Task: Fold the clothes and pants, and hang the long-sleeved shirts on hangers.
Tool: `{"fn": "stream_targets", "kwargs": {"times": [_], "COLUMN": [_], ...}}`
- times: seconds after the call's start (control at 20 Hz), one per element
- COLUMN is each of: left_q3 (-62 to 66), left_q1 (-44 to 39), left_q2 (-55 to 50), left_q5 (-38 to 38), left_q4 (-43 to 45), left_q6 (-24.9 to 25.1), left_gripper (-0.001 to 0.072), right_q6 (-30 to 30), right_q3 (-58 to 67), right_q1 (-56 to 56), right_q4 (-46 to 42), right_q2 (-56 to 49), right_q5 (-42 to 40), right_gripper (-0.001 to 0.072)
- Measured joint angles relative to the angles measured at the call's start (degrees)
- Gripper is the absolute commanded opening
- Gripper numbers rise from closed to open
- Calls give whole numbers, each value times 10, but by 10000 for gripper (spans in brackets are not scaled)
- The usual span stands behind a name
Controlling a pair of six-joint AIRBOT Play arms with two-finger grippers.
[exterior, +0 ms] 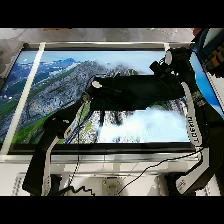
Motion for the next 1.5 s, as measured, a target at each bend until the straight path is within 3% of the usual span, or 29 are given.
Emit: {"fn": "stream_targets", "kwargs": {"times": [0.4,0.55,1.05,1.5], "left_q3": [4,4,4,4], "left_q1": [74,114,145,128], "left_q2": [35,50,59,49], "left_q5": [24,0,-65,-57], "left_q4": [4,42,229,272], "left_q6": [19,-5,-103,-122], "left_gripper": [590,590,590,590], "right_q6": [-103,-130,-164,-172], "right_q3": [-10,-28,-48,-49], "right_q1": [0,0,0,0], "right_q4": [1,2,15,16], "right_q2": [1,1,1,1], "right_q5": [3,5,22,34], "right_gripper": [21,21,21,21]}}
